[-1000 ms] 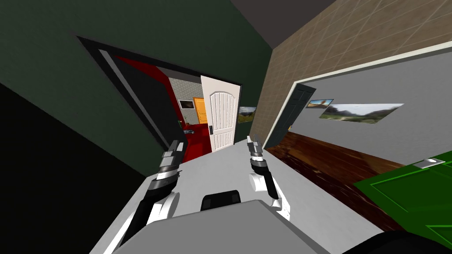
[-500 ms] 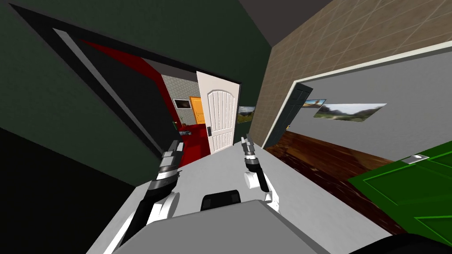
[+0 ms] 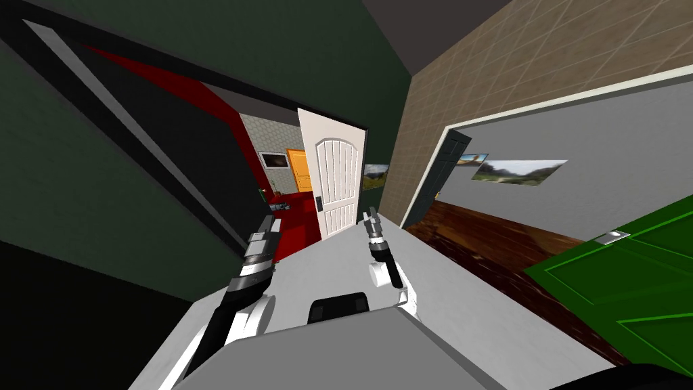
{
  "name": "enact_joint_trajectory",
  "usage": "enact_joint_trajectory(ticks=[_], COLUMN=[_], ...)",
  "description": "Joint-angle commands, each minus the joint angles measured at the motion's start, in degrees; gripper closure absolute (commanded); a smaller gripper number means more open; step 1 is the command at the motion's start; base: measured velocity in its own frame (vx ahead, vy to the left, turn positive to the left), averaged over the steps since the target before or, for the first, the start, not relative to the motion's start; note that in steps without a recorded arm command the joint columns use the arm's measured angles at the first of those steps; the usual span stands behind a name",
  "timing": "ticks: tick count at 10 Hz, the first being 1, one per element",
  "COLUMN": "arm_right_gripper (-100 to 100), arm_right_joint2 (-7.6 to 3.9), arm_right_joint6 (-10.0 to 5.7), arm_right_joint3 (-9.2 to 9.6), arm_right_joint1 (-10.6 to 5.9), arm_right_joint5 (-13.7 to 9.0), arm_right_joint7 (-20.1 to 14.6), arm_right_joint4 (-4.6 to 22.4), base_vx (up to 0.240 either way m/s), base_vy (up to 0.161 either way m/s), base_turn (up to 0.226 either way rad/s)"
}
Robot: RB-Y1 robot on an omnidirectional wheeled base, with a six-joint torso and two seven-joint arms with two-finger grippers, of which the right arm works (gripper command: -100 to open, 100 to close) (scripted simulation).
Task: Push the door open
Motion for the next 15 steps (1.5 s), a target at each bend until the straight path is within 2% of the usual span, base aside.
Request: enact_joint_trajectory(ticks=[1,15], arm_right_gripper=[-100,-100], arm_right_joint2=[0.03,-0.2], arm_right_joint6=[0.08,2.66], arm_right_joint3=[1.41,12.41], arm_right_joint1=[-0.91,-11.5], arm_right_joint5=[0.1,0.5], arm_right_joint7=[-0.2,-3.4], arm_right_joint4=[1.8,19.6], base_vx=[0.09,0.089], base_vy=[0.053,0.064], base_turn=[-0.115,-0.09])
